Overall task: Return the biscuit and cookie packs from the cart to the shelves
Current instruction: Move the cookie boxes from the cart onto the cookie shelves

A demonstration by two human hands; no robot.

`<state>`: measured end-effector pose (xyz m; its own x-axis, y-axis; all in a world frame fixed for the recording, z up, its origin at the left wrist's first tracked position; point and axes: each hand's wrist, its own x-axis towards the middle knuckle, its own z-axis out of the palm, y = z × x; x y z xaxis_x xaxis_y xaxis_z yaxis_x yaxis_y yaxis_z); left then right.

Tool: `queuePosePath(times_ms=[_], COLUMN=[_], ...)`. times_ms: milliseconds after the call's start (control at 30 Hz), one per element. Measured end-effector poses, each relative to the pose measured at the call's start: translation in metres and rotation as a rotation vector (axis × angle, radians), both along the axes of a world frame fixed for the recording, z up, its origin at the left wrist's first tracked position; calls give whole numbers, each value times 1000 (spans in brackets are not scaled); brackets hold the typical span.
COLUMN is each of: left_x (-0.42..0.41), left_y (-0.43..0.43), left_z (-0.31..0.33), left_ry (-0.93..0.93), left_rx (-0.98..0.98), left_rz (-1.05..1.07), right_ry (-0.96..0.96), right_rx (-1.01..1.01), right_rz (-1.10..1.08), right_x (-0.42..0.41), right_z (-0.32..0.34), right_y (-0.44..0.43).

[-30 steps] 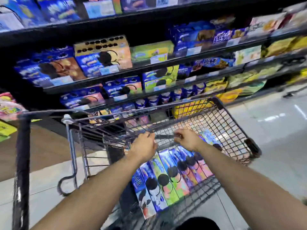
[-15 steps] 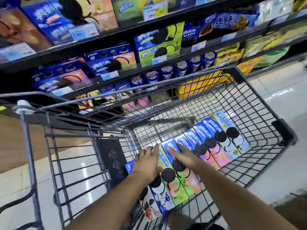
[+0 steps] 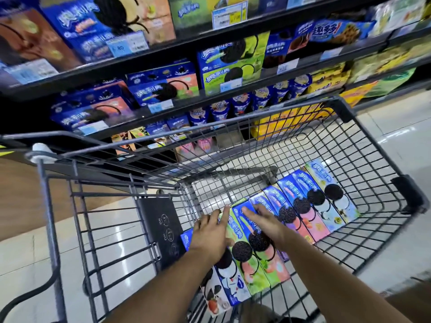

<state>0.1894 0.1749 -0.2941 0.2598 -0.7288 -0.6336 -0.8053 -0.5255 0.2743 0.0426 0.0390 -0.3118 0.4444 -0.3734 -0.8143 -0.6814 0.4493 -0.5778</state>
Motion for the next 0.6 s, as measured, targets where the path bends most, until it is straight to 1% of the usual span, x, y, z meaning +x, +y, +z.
queuePosePath(times_ms=[100, 200, 333, 433, 467, 500, 533, 567, 600], left_x=[0, 0, -1, 5, 10, 14, 18, 22, 27], left_y=[1, 1, -3, -12, -17, -24, -31, -39, -49], left_z=[-2, -3, 2, 20, 30, 43, 60, 80, 103], left_ry=[2, -4, 15, 82, 126, 185, 267, 397, 573], left_rx=[-10, -14, 31, 58, 26, -24, -84, -144, -193], left_rz=[-3, -9, -14, 20, 81, 188, 339, 512, 672], right_ry=[-10, 2, 4, -49, -80, -114, -152, -194, -230], right_rx=[-13, -40, 45, 61, 75, 103, 146, 196, 229], right_rz=[-3, 44, 138, 99, 75, 43, 6, -24, -39], right_x=[1, -2, -14, -13, -9, -6, 0, 6, 14], right_z=[5, 4, 6, 26, 38, 52, 70, 89, 110], right_y=[1, -1, -2, -6, -9, -14, -19, -24, -30])
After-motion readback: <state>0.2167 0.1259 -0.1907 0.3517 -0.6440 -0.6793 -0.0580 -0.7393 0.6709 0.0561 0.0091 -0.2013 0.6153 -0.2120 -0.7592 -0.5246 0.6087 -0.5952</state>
